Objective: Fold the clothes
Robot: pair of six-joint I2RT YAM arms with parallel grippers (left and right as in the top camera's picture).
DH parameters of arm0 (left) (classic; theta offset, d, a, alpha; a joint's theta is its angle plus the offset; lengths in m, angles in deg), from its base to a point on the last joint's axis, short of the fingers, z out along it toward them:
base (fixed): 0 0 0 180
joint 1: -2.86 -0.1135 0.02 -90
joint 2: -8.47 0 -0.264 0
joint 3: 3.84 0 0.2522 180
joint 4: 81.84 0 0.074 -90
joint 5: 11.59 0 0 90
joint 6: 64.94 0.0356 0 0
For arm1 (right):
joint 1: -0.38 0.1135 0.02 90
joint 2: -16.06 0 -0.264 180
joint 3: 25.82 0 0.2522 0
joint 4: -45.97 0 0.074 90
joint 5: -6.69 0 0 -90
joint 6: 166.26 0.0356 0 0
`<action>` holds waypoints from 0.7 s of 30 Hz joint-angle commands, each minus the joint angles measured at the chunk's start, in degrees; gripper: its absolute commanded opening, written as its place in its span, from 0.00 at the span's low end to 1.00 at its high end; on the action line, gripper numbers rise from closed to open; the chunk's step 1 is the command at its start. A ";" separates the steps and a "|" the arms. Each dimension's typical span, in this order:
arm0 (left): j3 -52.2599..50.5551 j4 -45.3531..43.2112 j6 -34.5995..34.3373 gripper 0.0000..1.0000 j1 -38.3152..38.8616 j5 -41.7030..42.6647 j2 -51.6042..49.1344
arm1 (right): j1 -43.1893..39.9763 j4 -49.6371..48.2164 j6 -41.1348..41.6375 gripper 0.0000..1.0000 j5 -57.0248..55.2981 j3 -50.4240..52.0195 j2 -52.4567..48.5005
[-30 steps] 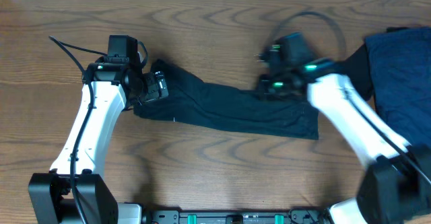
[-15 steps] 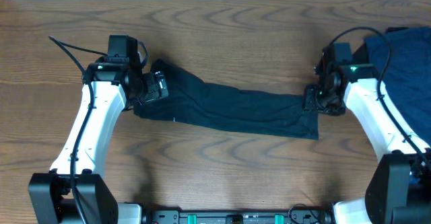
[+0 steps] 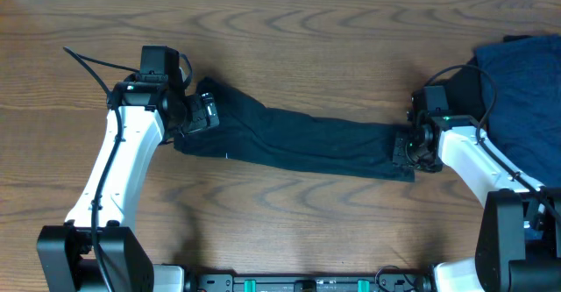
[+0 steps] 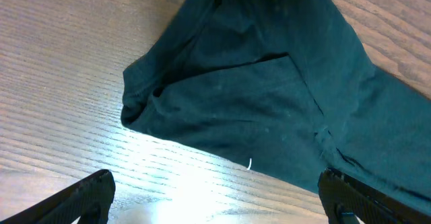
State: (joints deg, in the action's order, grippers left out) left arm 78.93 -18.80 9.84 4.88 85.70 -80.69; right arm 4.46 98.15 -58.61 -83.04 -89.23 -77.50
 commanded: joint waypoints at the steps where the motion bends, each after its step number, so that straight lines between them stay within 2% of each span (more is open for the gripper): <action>1: -0.44 0.17 -0.11 0.98 -0.13 -0.44 -0.63 | -0.52 -1.57 1.22 0.52 -1.31 1.18 -0.74; 8: -0.44 0.17 -0.11 0.98 -0.13 -0.44 -0.63 | -0.37 -2.89 3.39 0.43 -1.27 1.73 -0.74; 15: -0.44 0.17 -0.11 0.98 -0.13 -0.44 -0.63 | -0.37 -3.02 2.97 0.49 -2.01 2.05 -0.74; 21: -0.46 0.17 -0.11 0.98 -0.13 -0.44 -0.63 | -0.37 -7.39 2.91 0.49 -1.70 4.76 -0.74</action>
State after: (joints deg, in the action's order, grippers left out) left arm 78.93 -18.82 9.84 4.88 85.70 -80.69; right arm 4.46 91.70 -56.05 -84.22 -85.93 -77.65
